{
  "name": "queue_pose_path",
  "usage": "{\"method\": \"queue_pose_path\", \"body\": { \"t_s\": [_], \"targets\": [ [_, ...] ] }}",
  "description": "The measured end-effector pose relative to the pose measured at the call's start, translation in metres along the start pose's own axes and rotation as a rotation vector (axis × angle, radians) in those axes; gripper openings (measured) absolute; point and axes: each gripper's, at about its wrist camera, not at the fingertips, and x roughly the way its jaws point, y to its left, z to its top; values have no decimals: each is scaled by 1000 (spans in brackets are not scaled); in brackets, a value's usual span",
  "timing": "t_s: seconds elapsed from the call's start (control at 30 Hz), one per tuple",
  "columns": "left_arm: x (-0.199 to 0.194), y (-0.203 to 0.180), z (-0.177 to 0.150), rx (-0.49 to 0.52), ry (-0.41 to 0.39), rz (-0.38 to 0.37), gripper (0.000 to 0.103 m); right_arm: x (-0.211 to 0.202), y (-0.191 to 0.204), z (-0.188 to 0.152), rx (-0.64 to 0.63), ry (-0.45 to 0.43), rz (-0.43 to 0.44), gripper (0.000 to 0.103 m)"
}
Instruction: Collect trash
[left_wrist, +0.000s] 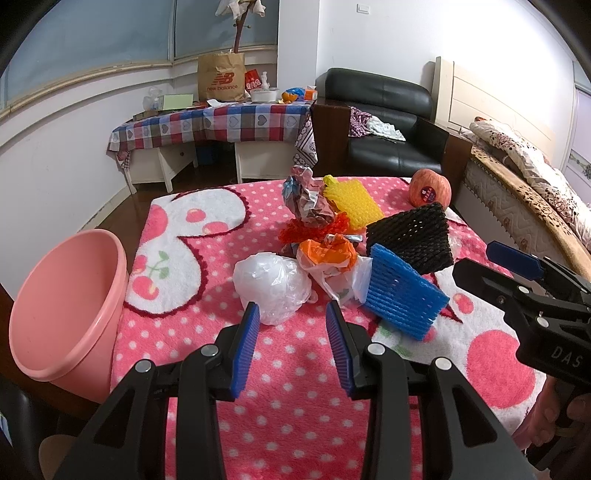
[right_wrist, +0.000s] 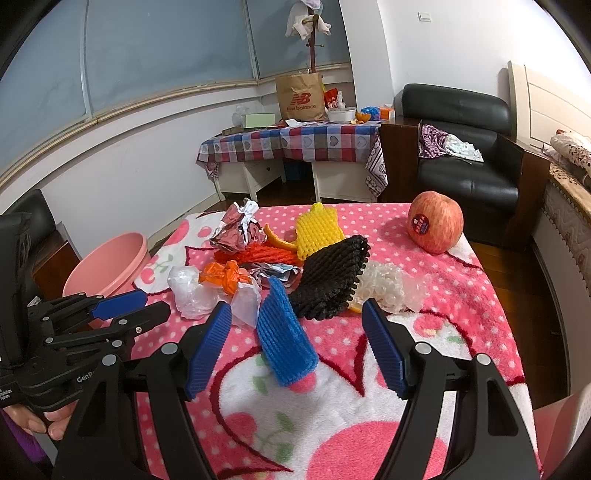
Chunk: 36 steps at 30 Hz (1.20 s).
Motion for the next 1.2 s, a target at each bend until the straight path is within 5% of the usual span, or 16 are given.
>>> {"method": "queue_pose_path", "body": {
  "t_s": [0.47, 0.73, 1.2],
  "targets": [
    [7, 18, -5, 2, 26, -32, 37, 13, -4, -10, 9, 48, 14, 73],
    [19, 46, 9, -81, 65, -88, 41, 24, -5, -10, 14, 85, 44, 73],
    [58, 43, 20, -85, 131, -102, 43, 54, -6, -14, 52, 206, 80, 48]
  ]
}}
